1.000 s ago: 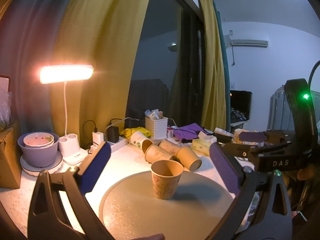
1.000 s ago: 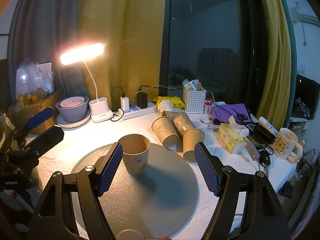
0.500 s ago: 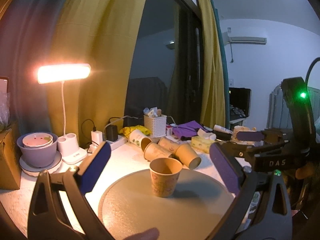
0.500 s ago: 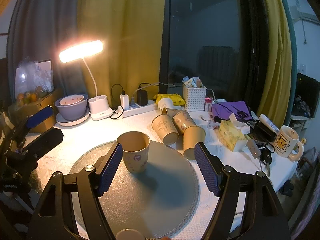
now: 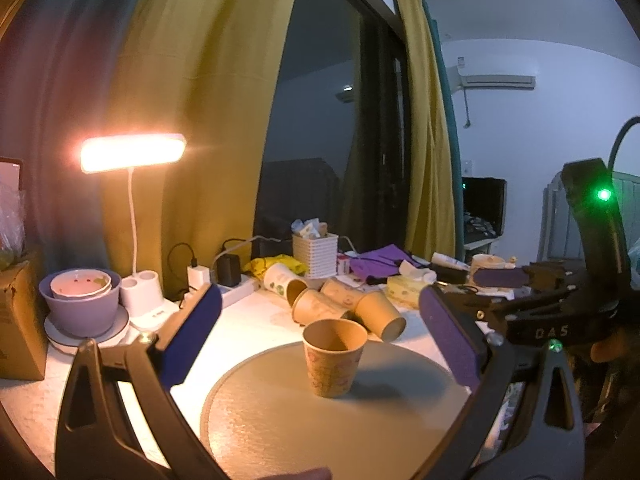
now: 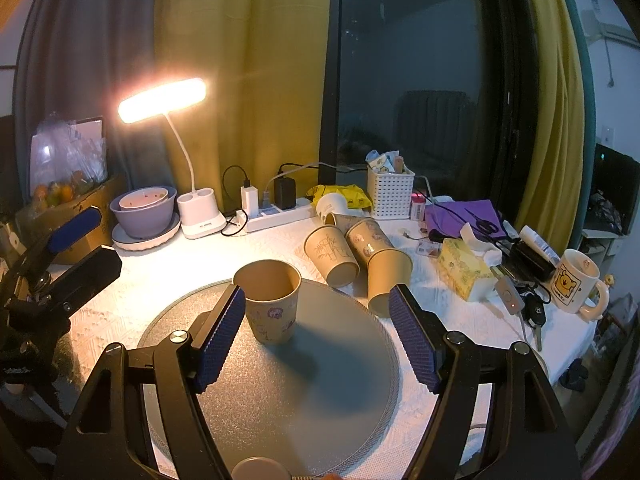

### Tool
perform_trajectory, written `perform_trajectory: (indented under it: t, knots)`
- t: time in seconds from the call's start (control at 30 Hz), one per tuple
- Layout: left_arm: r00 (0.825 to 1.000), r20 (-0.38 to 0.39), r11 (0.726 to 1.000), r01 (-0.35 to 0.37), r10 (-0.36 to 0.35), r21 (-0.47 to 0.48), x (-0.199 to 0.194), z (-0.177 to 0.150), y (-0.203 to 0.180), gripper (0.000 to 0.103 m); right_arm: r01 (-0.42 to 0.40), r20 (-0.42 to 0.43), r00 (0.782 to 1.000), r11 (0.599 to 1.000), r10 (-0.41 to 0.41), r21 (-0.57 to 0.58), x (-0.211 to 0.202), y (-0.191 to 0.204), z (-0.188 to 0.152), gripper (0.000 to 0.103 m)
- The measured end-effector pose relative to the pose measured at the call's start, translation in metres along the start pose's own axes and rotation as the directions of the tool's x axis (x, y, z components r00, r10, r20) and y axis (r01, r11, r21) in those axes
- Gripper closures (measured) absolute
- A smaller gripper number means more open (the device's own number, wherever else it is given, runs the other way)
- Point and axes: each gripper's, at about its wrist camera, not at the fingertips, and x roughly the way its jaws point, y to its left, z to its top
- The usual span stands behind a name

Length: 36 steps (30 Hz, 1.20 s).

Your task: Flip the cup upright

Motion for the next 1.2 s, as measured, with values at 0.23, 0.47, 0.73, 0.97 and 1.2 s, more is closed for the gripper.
perform_trajectory:
  t: [0.23, 0.47, 0.73, 0.97, 1.2]
  knots:
    - [1.000, -0.001, 1.000, 0.006, -0.006, -0.007, -0.0004, 0.0002, 0.0004, 0.003, 0.000, -0.002, 1.000, 1.000, 0.000, 0.002, 0.0008, -0.0001, -0.0010, 0.026]
    - [1.000, -0.010, 1.000, 0.017, -0.017, -0.007, -0.0007, -0.0001, -0.0014, 0.003, 0.000, -0.005, 1.000, 1.000, 0.000, 0.004, 0.0020, -0.0007, -0.0024, 0.026]
    - [1.000, -0.013, 1.000, 0.018, -0.018, -0.016, -0.0012, 0.0003, -0.0009, 0.003, -0.001, -0.005, 1.000, 1.000, 0.002, 0.003, 0.0019, -0.0009, -0.0017, 0.026]
    - [0.999, -0.032, 1.000, 0.011, -0.012, -0.029, 0.0014, 0.0004, 0.0014, 0.003, -0.001, -0.006, 1.000, 1.000, 0.001, 0.004, 0.0023, -0.0006, -0.0026, 0.026]
    - [0.999, -0.035, 0.999, 0.017, -0.018, -0.030, 0.0025, -0.0006, 0.0020, 0.003, -0.001, -0.006, 1.000, 1.000, 0.001, 0.004, 0.0024, 0.0002, -0.0034, 0.026]
